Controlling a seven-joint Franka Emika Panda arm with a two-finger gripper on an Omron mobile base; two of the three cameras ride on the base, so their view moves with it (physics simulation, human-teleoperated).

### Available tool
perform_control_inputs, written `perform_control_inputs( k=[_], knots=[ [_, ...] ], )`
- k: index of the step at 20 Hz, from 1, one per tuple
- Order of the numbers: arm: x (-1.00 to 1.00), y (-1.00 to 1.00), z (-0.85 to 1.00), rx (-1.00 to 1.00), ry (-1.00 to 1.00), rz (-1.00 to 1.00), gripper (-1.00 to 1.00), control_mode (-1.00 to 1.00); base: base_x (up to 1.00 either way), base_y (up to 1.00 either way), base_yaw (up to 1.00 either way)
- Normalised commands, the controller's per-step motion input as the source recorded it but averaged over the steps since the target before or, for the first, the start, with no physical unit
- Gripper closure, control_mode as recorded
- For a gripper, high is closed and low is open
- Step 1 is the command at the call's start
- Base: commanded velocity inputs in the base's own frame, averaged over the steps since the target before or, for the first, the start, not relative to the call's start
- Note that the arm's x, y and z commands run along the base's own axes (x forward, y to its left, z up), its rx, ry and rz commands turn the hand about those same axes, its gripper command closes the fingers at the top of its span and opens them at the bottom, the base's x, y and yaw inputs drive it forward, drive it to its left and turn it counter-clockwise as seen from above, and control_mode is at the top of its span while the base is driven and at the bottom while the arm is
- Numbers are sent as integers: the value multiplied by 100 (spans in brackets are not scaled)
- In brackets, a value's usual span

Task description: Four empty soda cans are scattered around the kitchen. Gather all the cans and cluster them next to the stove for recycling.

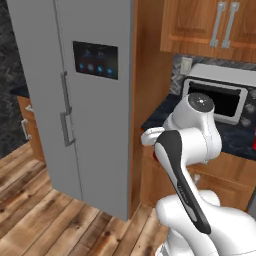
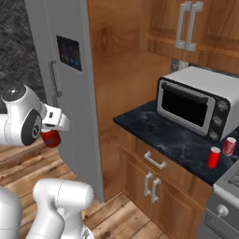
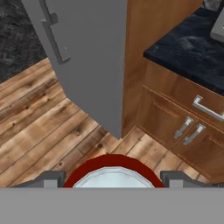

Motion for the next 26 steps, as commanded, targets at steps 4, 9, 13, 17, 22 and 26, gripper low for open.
perform_control_inputs(
  k=[4,9,13,17,22,26],
  knots=[
    [0,0,0,0,0,0,100,100,-14,0,-36],
    [0,0,0,0,0,0,100,100,-9,0,-33],
    [0,0,0,0,0,0,100,100,-6,0,-34],
    [0,0,0,0,0,0,100,100,-5,0,-36],
    [0,0,0,0,0,0,100,100,-4,0,-36],
    [0,0,0,0,0,0,100,100,-1,0,-35]
  ],
)
